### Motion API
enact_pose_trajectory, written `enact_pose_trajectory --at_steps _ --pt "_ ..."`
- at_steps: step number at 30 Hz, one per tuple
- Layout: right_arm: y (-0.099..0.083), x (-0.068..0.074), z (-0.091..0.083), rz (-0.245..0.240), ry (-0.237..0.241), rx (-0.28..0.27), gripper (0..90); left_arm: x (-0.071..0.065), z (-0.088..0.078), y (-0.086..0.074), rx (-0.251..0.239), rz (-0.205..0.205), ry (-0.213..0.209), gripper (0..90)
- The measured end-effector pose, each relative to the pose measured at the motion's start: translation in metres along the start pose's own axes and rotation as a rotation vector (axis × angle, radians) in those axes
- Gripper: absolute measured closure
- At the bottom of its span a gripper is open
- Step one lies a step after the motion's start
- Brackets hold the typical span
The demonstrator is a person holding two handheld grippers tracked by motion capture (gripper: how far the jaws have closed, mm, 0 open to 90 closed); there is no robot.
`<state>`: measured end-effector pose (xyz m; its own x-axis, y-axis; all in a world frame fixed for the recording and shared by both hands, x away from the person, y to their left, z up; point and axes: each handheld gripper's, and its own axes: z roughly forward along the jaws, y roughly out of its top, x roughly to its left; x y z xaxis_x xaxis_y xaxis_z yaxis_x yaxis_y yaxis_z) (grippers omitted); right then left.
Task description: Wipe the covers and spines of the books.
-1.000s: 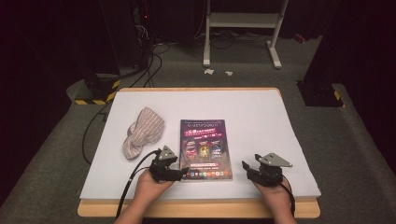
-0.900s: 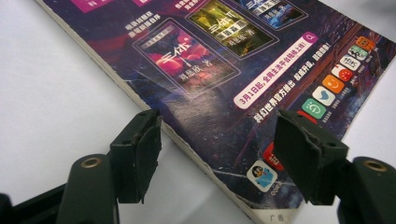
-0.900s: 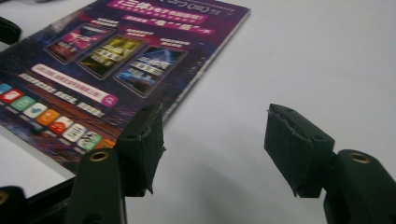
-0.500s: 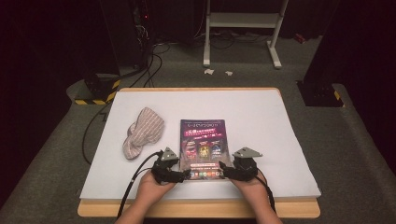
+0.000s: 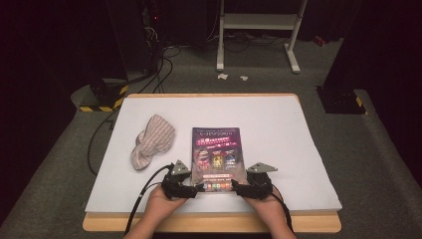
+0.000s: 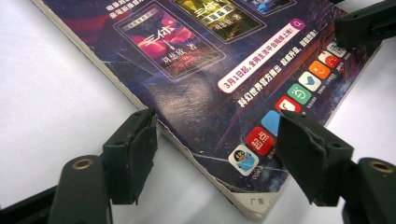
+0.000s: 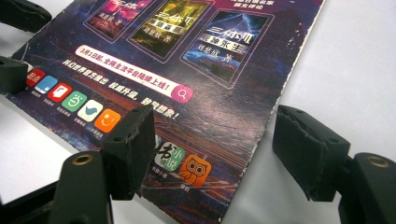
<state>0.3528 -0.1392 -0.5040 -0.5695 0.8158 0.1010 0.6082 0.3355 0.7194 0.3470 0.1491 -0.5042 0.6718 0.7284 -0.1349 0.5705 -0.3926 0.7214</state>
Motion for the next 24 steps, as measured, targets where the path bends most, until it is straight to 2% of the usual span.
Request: enact_pose_trajectory --at_steps 4,11,17,20,24 --pt "-0.001 0.001 0.000 0.003 -0.005 -0.002 30.3 -0.002 0.001 -0.001 -0.008 -0.006 0.018 30.1" --pt "-0.001 0.006 0.001 0.016 -0.008 0.000 29.3 -0.002 0.001 -0.002 -0.018 0.001 0.019 32.1" --pt "-0.001 0.000 -0.002 0.101 0.027 -0.025 33.0 -0.002 0.001 -0.002 -0.021 0.001 0.018 33.4" --pt "0.001 0.002 -0.008 0.108 0.032 -0.074 34.4 -0.002 0.001 -0.002 -0.020 0.003 0.017 33.6" --pt "0.005 0.007 -0.016 0.084 0.034 -0.139 34.7 -0.003 0.000 -0.002 -0.020 0.003 0.020 33.8"
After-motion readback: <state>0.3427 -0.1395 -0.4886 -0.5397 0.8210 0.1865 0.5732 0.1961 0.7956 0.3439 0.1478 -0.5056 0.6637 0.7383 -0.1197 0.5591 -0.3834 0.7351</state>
